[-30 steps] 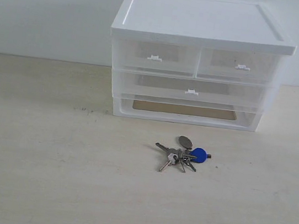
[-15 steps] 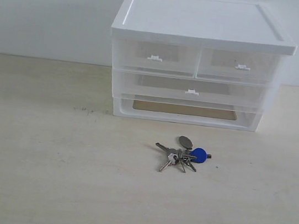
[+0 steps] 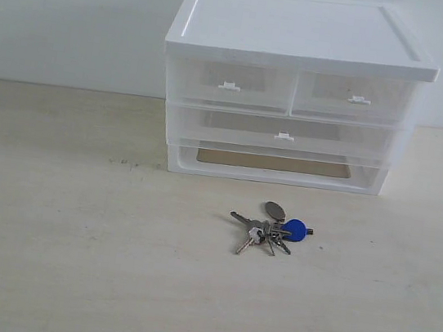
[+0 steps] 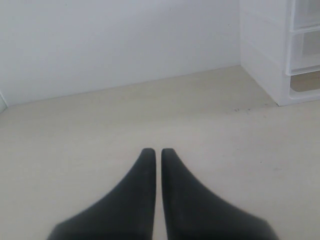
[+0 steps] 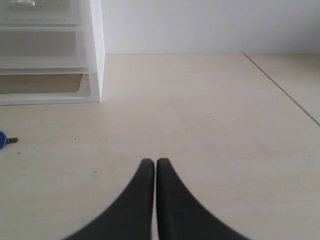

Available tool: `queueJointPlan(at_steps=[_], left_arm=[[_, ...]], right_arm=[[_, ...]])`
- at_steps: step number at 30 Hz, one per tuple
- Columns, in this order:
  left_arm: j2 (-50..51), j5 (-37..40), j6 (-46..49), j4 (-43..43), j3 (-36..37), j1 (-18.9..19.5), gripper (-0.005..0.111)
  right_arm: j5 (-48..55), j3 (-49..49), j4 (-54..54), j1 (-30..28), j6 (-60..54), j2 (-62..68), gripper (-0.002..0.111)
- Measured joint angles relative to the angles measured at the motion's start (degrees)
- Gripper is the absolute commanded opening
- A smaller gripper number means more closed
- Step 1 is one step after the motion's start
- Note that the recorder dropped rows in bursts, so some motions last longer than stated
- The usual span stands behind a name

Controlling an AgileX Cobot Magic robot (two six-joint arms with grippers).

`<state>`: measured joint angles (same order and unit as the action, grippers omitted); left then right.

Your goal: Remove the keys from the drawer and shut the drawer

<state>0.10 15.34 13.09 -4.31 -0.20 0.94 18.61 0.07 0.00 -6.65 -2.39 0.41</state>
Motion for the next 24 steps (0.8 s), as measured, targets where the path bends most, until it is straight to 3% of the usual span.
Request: queueJointPlan(at_steps=[24], left_arm=[[0.0, -0.3, 0.0, 0.0, 0.0, 0.0, 0.004]], right_arm=[[0.12, 0.0, 0.0, 0.0, 0.54, 0.0, 0.0]])
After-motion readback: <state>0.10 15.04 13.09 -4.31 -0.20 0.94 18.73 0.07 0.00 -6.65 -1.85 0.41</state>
